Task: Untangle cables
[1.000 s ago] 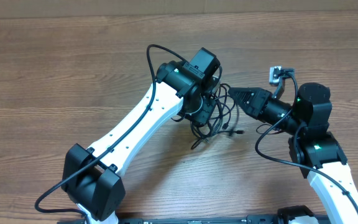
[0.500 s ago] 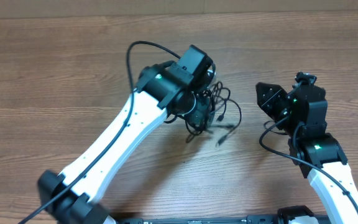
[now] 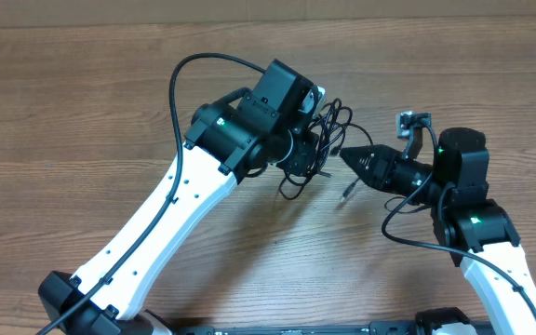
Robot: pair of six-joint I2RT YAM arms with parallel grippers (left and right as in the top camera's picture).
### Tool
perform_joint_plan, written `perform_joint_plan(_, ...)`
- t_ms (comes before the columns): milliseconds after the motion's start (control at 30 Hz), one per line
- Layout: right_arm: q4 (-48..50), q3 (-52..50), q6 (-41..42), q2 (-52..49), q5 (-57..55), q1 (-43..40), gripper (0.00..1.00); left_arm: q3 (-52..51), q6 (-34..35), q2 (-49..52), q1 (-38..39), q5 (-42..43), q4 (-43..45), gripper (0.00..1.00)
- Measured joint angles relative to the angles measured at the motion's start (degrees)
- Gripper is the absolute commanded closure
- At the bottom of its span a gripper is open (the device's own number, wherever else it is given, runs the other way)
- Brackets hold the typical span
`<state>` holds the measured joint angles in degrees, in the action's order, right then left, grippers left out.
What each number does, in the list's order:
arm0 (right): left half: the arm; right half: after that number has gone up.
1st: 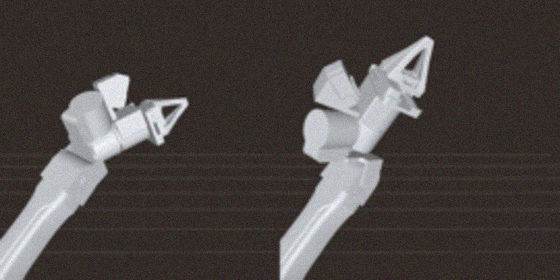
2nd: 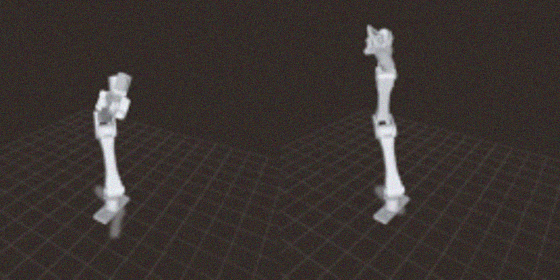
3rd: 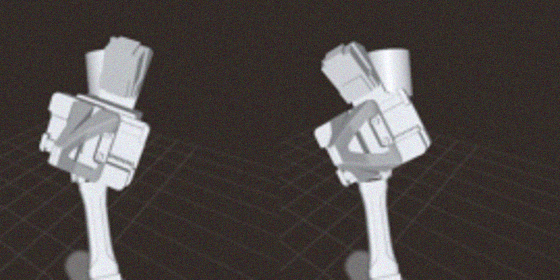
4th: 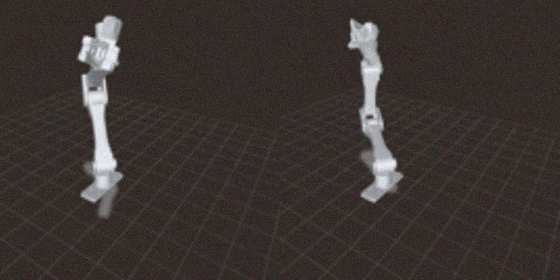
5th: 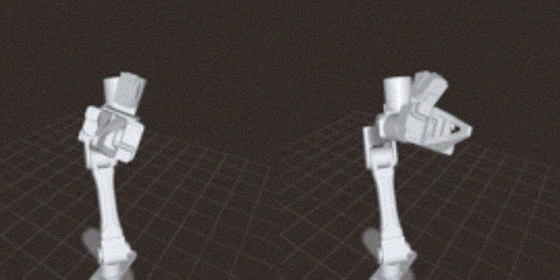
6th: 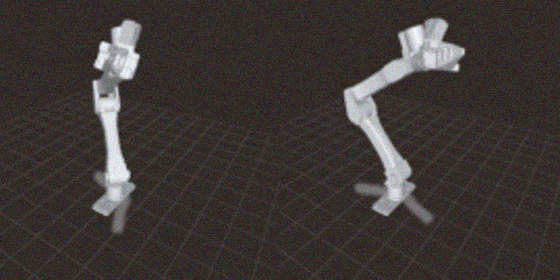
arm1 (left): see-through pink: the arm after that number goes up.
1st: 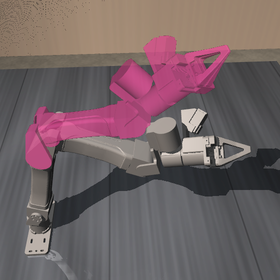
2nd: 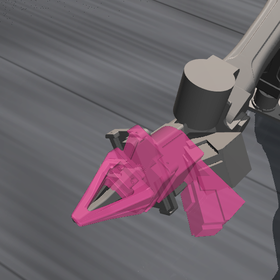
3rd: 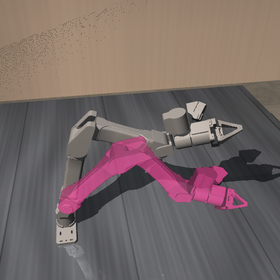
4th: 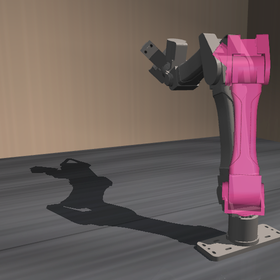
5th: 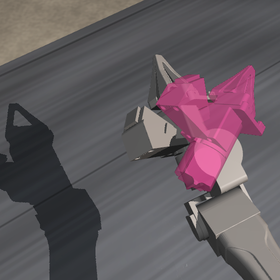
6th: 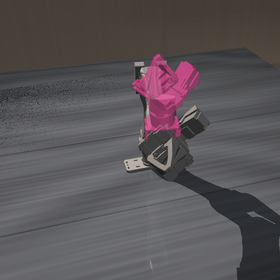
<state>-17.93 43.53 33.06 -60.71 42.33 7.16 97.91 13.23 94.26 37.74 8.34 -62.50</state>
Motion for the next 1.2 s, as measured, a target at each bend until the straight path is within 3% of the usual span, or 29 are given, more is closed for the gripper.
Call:
perform_joint_plan(133, 1.84, 0.00, -0.72, 0.00, 4.79, 0.00, 0.82, 0.00, 1.77, 0.02, 0.00, 0.31, 0.79, 0.92)
perform_joint_plan(267, 4.09, 0.00, -1.20, 0.00, 9.07, 0.02, 0.66, 0.00, 2.97, 0.02, 0.00, 1.33, 0.81, 0.93)
perform_joint_plan(600, 4.37, 0.02, -1.44, 0.00, 10.71, 0.00, 0.66, 0.00, 3.39, 0.02, 0.00, 9.51, 1.09, 0.94)
perform_joint_plan(900, 4.42, 0.02, -1.55, 0.00, 11.21, 0.00, 0.83, 0.00, 3.37, 0.02, 0.00, 12.07, 1.29, 0.93)
perform_joint_plan(1067, 4.42, 0.02, -1.57, 0.00, 11.21, 0.00, 0.84, 0.00, 3.26, 0.02, 0.00, 15.30, 1.44, 0.92)
perform_joint_plan(1200, 4.39, 0.02, -1.64, 0.00, 11.19, 0.00, 0.96, 0.00, 3.13, 0.02, -0.20, 16.44, 1.01, 0.92)
